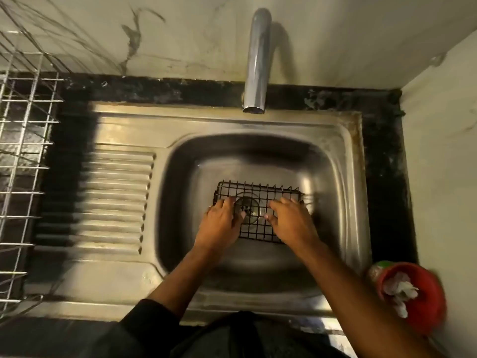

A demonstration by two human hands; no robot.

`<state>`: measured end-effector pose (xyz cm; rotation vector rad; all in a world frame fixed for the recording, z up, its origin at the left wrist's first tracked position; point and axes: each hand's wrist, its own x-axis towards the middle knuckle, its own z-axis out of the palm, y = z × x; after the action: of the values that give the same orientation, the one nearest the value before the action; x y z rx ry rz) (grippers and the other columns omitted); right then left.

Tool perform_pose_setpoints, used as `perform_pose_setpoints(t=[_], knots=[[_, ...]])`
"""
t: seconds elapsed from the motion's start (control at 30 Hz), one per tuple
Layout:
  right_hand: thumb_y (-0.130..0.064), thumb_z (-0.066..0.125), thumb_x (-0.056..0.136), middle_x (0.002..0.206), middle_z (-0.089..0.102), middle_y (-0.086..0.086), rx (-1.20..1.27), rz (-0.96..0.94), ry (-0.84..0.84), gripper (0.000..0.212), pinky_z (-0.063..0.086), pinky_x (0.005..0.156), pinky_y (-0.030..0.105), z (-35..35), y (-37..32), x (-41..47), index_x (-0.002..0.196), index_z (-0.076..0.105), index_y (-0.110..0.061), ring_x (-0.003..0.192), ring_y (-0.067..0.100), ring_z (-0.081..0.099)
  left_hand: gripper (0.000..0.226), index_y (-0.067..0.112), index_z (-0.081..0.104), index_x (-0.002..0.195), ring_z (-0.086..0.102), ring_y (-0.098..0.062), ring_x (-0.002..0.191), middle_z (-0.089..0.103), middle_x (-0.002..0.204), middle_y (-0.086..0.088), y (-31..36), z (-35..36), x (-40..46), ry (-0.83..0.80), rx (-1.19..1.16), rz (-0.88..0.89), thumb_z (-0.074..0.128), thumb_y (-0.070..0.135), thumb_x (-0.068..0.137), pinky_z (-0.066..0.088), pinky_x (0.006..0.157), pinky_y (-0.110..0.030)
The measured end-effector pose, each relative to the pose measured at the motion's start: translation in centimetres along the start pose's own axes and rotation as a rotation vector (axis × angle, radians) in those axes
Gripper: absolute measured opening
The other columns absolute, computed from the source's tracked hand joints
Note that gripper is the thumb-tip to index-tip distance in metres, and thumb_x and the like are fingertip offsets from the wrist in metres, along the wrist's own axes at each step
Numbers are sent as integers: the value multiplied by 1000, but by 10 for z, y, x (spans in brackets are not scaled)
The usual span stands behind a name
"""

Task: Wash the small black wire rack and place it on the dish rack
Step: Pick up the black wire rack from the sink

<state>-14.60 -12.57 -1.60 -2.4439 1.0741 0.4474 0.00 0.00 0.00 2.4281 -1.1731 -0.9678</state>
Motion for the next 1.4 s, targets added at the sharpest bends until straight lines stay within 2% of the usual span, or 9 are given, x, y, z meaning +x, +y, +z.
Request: perform_pose_setpoints(t=[0.13, 0.33, 0.47, 0.63, 0.77, 0.9, 1.0, 1.17, 1.4], knots=[[-46, 57, 98, 127, 67, 2, 20, 58, -66, 46, 45, 95, 36, 5, -8, 1, 136, 57, -19, 124, 23, 52, 45, 16, 48, 143, 58, -23, 123, 60, 133, -7, -1, 3, -2, -20, 42, 47, 53, 36, 104, 44, 110, -40], [-46, 58, 97, 89, 62, 0, 203, 160, -56, 34, 43, 106, 40, -1, -12, 3, 100, 70, -15, 96, 14, 47, 42, 16, 50, 139, 60, -27, 119, 59, 132, -8, -10, -4, -8, -14, 92, 79, 53, 38, 103, 46, 104, -40], [-46, 56, 98, 85, 67, -1, 234, 109, 66, 33, 48, 92, 37, -9, -13, -12, 89, 70, -18, 98, 18, 52, 48, 11, 49, 140, 56, -33, 123, 52, 136, -14, -17, -16, -19, 102, 91, 40, 52, 42, 103, 48, 104, -46], [-45, 52, 101, 61, 56, -4, 353, 84, 223, 43, 46, 89, 35, -33, -12, -33, 69, 62, -18, 78, 17, 53, 76, 11, 33, 156, 41, -32, 145, 41, 158, -17, -8, -39, -40, 159, -336, -239, 35, 63, 100, 35, 118, -46], [-44, 51, 102, 59, 54, 0, 417, 51, 348, 46, 40, 77, 32, -57, -18, -53, 69, 63, -14, 73, 17, 49, 86, 17, 49, 147, 53, -31, 136, 57, 146, -15, -6, -50, -53, 97, -901, -428, 31, 81, 92, 37, 115, -49], [-41, 50, 103, 57, 50, -1, 430, 20, 418, 49, 28, 68, 28, -77, -25, -67, 71, 64, -7, 73, 21, 46, 71, 16, 67, 113, 73, -23, 86, 77, 94, -8, -9, -57, -70, 40, -1328, -397, 26, 71, 99, 54, 81, -40], [-43, 50, 102, 60, 48, -3, 475, 25, 423, 49, 35, 61, 32, -83, -26, -75, 74, 66, -6, 71, 21, 50, 55, 21, 69, 97, 49, -10, 43, 52, 58, 7, -3, -60, -84, 59, -1391, -414, 36, 64, 101, 34, 42, -21], [-43, 53, 100, 69, 61, 1, 488, -37, 460, 43, 37, 57, 26, -82, -29, -81, 81, 73, -10, 65, 12, 53, 42, 24, 51, 75, 36, -11, 35, 33, 47, 6, 14, -72, -104, 179, -1451, -355, 42, 53, 105, 21, 33, -12], [-45, 51, 101, 99, 66, -6, 530, -111, 568, 35, 55, 78, 31, -81, -33, -104, 114, 73, -21, 86, 10, 62, 44, 23, 47, 73, 35, -13, 40, 31, 48, 5, 31, -85, -122, 270, -1415, -293, 40, 51, 107, 20, 28, -13]])
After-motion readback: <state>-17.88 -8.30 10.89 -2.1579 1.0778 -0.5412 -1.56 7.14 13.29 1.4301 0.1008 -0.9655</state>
